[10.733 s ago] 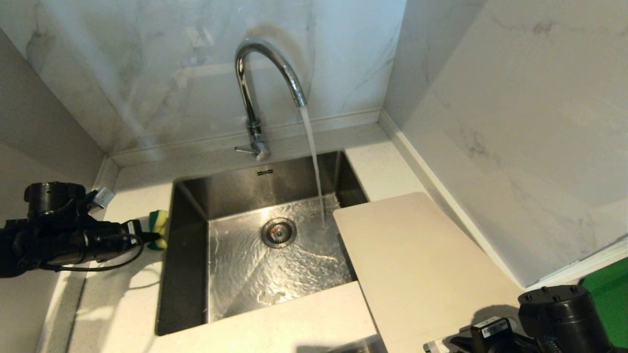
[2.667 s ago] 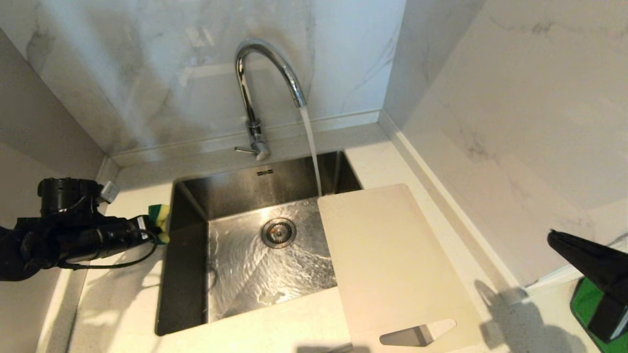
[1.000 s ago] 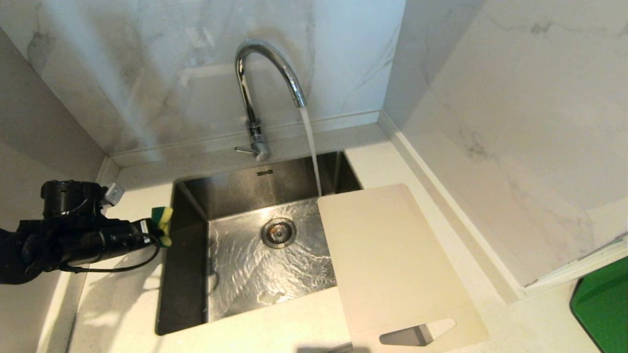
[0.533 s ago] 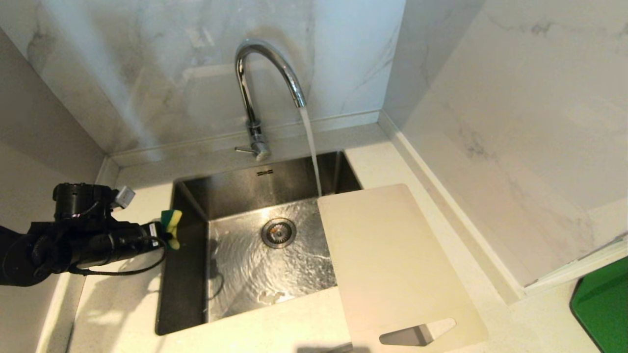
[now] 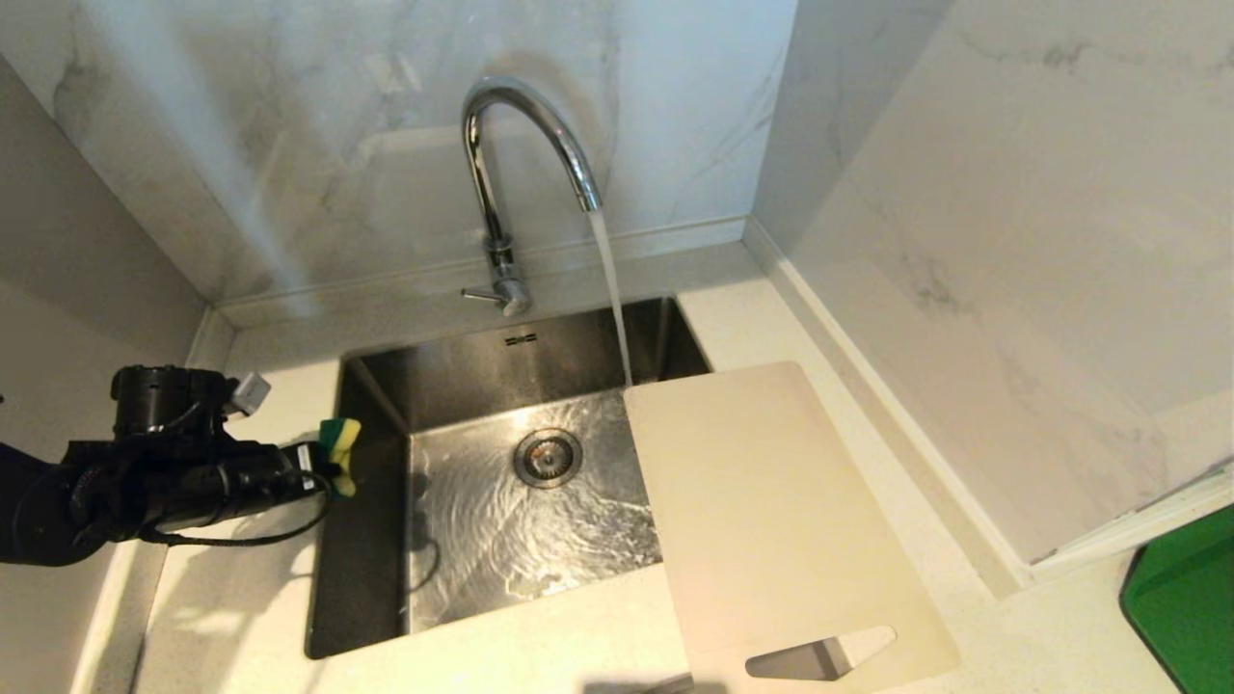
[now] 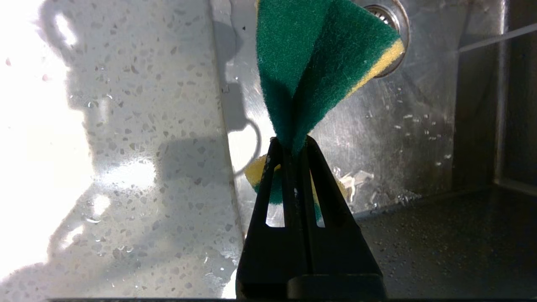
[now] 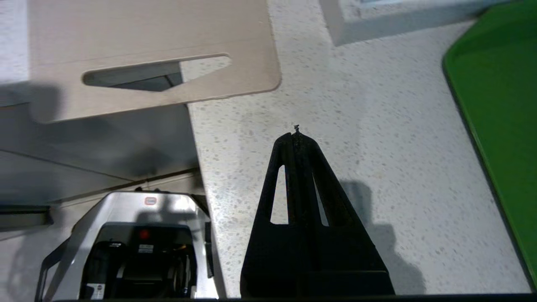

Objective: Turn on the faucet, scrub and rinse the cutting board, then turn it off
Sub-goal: Put down the cleaning cloth

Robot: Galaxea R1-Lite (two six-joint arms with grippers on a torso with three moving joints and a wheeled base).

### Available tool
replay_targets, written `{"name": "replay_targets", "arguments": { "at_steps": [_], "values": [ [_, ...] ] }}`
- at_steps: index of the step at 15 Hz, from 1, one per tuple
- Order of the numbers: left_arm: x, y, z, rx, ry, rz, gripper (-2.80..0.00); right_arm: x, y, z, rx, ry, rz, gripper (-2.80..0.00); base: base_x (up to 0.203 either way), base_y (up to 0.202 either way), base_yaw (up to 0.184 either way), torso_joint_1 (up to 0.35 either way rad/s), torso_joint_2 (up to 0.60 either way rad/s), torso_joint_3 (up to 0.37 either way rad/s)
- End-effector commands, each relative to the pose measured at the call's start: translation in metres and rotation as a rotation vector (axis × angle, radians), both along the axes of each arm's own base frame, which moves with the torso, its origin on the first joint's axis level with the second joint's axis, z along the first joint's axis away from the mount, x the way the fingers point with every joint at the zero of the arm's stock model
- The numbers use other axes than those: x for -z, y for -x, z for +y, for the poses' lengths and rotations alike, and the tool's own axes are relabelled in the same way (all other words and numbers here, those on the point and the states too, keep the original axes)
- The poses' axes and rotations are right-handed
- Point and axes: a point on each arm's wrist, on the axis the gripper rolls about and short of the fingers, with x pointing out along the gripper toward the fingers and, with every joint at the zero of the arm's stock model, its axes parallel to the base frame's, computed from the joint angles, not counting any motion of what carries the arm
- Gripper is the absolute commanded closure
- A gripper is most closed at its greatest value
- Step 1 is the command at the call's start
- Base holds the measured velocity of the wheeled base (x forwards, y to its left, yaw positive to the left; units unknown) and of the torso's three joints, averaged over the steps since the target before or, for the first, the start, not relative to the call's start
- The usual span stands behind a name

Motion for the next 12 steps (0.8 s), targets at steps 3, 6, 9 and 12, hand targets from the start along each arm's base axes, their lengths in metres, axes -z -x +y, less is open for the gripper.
{"name": "replay_targets", "arguments": {
  "at_steps": [3,6,9,12],
  "values": [
    [0.005,-0.001,-0.001,0.004,0.002,0.014,0.0,0.001,0.003,0.0,-0.028,-0.01,-0.039,0.0,0.0,0.0,0.0,0.0,0.0,0.0],
    [0.003,-0.001,-0.003,0.007,-0.003,0.007,0.0,0.001,0.008,0.0,-0.046,-0.007,-0.105,0.0,0.0,0.0,0.0,0.0,0.0,0.0],
    [0.004,0.0,-0.002,0.005,-0.005,0.01,0.0,0.003,0.019,0.0,-0.052,-0.001,-0.243,0.0,0.0,0.0,0.0,0.0,0.0,0.0],
    [0.002,0.001,-0.002,0.01,-0.014,0.004,0.0,0.004,0.021,0.0,-0.048,-0.02,-0.271,0.0,0.0,0.0,0.0,0.0,0.0,0.0]
  ]
}}
